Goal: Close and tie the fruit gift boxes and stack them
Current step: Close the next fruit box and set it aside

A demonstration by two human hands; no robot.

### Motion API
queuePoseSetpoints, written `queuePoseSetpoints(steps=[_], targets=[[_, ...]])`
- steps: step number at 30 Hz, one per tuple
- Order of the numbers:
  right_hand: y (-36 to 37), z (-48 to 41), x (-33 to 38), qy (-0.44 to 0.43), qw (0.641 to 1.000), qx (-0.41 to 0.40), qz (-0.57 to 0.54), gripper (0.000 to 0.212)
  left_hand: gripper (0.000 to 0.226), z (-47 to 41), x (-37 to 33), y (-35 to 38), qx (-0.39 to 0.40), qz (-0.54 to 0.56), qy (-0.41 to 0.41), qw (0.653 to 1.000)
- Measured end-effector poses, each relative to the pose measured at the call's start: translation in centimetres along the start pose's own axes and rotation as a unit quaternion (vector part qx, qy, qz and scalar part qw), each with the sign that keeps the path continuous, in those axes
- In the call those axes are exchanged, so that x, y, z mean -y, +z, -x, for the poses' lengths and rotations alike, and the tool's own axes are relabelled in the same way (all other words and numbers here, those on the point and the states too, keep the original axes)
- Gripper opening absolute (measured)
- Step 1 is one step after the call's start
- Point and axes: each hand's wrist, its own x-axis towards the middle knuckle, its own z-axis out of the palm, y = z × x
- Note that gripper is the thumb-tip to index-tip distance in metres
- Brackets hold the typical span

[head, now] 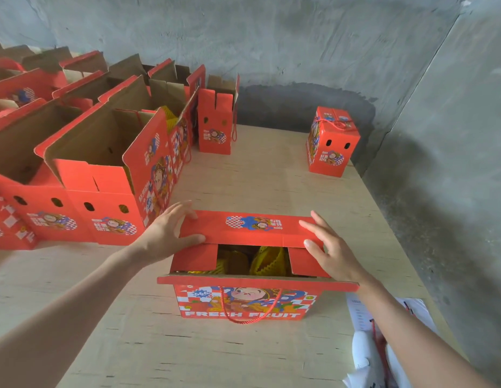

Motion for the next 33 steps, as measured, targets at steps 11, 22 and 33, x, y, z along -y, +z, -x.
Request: queuePoseSetpoints(steps=[11, 22, 33], targets=[[0.2, -0.2, -0.5, -0.075, 0.991, -0.090, 0.060, 0.016, 0.052, -0.7, 0.8, 0.7, 0.021, -0.059, 0.040, 0.997], [-0.2, 0.0, -0.2, -0.094, 0.988, -0.085, 0.083, 0.008, 0.045, -0.4, 1.0, 1.3, 0.078, 0.033, 0.016, 0.996], [-0.2, 0.2, -0.5, -0.093, 0.991, -0.064, 0.067, 0.017, 0.041, -0.4, 0.3, 1.4, 0.089, 0.070, -0.015, 0.993]])
